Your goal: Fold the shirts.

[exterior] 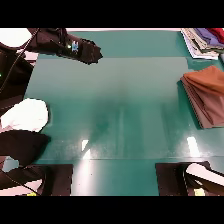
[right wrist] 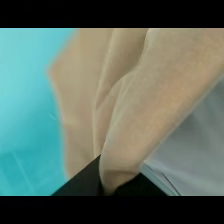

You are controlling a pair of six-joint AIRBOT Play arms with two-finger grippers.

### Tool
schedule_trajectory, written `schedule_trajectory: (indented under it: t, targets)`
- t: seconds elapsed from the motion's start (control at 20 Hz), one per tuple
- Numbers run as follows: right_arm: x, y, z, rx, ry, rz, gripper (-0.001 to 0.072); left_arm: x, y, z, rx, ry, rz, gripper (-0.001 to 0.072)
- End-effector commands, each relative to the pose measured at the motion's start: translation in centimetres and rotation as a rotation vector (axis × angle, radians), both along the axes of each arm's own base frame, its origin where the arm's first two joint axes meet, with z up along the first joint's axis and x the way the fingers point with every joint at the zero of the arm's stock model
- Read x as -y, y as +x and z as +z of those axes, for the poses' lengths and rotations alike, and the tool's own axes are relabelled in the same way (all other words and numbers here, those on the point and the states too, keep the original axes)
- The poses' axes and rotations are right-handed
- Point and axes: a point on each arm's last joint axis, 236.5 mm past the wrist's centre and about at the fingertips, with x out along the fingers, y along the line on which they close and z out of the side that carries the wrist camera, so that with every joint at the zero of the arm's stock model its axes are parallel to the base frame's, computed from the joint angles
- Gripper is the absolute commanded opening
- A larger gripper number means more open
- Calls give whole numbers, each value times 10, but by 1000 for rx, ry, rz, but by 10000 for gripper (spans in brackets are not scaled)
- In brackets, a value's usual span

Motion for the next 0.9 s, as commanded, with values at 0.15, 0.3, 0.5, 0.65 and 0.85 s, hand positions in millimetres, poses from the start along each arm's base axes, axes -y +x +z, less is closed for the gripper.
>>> schedule_trajectory:
  t: [0.15, 0.3, 0.5, 0.65, 0.85]
  targets:
    - [-6, -49, -37, -76, 49, -76, 643, 0, -2, -3, 6, 22, -19, 26]
    - [-21, -32, 9, 60, -17, -53, 641, -1, -3, -4, 0, 25, -21, 26]
    - [-99, 11, 76, 226, -87, 171, 631, -1, -2, -3, 8, 23, -17, 26]
    - [-180, 36, 108, 302, -114, 399, 630, -3, 0, -4, 13, 35, -10, 27]
    - [-271, 42, 131, 390, -134, 651, 561, -3, -1, -3, 11, 31, -13, 27]
